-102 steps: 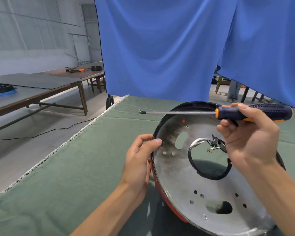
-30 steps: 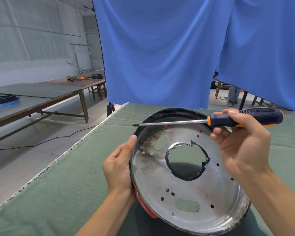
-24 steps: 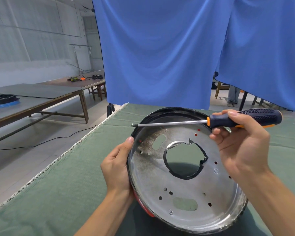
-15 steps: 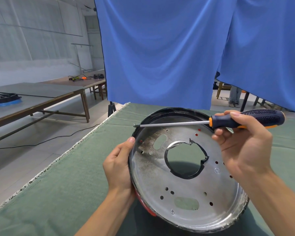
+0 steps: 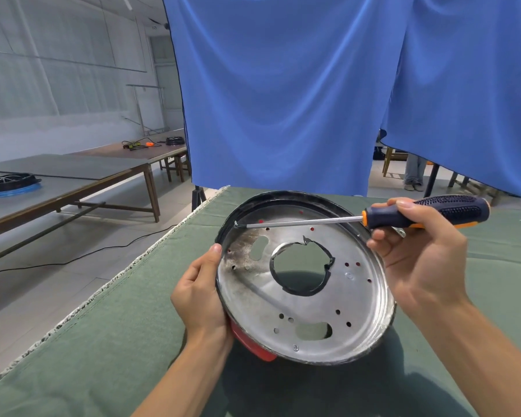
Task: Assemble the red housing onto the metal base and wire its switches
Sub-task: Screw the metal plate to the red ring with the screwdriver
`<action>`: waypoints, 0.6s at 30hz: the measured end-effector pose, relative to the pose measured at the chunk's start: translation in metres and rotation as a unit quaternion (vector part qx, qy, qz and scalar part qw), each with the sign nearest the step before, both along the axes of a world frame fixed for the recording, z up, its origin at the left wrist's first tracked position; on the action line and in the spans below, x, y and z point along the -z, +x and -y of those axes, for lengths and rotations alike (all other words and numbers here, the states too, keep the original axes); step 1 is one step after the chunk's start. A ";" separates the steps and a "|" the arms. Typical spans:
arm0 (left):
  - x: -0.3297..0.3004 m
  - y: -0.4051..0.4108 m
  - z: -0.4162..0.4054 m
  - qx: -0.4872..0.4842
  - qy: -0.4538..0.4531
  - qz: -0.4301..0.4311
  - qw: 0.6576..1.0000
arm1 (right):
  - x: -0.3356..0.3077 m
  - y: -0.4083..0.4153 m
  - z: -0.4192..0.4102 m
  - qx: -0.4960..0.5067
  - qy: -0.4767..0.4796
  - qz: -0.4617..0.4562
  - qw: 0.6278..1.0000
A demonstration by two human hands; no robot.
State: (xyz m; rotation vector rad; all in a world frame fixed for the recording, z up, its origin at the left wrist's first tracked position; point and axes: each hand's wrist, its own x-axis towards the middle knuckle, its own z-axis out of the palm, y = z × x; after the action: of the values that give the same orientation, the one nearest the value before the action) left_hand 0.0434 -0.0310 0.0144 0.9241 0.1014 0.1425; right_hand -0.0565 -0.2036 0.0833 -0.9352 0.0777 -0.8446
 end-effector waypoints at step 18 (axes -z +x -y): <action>0.002 -0.003 0.002 -0.015 0.017 0.058 0.998 | -0.001 -0.003 -0.003 0.040 -0.082 0.028 0.995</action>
State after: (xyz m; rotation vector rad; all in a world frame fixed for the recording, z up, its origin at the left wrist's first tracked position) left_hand 0.0407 -0.0328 0.0128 0.9461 0.0049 0.2270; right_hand -0.0596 -0.2010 0.0843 -1.0683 -0.0028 -0.9616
